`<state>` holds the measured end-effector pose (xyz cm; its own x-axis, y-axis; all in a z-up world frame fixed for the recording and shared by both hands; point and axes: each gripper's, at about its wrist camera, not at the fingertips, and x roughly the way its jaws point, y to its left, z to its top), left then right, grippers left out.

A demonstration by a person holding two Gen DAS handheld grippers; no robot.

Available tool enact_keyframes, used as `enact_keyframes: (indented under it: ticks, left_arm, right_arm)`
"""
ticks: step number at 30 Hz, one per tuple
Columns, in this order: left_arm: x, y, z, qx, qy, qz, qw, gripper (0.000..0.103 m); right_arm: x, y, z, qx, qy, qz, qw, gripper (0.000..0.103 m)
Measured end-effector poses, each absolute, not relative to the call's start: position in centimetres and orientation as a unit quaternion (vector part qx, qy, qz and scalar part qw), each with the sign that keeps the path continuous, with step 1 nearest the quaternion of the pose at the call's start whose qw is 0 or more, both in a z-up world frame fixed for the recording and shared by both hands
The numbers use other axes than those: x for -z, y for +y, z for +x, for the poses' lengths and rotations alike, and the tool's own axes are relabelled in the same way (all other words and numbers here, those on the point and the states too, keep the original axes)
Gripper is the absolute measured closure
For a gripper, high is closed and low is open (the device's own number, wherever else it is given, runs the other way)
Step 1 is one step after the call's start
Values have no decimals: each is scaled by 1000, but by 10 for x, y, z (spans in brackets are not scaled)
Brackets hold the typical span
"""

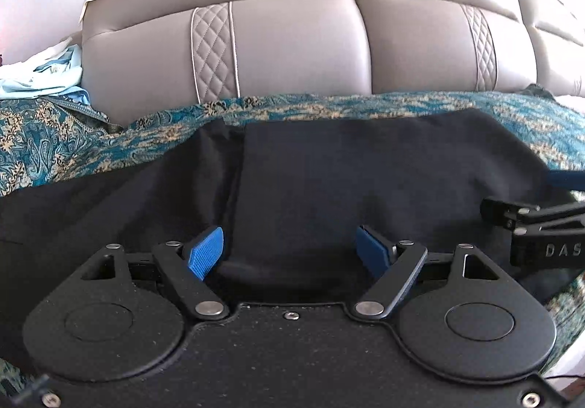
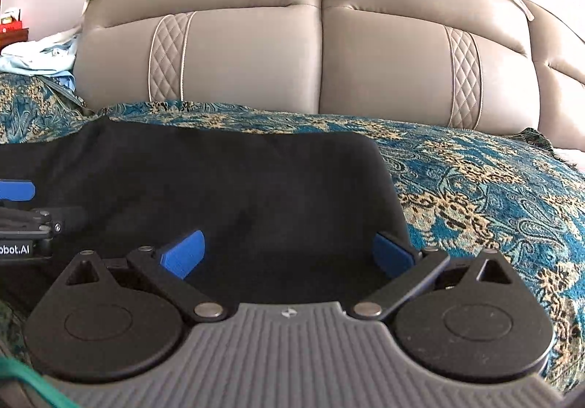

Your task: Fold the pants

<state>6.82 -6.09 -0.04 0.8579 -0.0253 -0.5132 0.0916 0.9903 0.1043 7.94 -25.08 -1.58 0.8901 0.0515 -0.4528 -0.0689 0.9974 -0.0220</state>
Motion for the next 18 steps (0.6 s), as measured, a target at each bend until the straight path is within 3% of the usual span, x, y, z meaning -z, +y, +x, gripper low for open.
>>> enact_keyframes:
  ticks: [7, 14, 18]
  left_arm:
    - [13, -59, 63, 36, 238, 69, 968, 19]
    - [19, -43, 70, 36, 240, 28, 970, 4]
    - [21, -41, 70, 37, 234, 30, 971, 0]
  right_arm:
    - [25, -257, 81, -42, 211, -16, 976, 0]
    - [33, -258, 79, -48, 179, -12, 983, 0]
    - [31, -252, 83, -43, 187, -25, 981, 0]
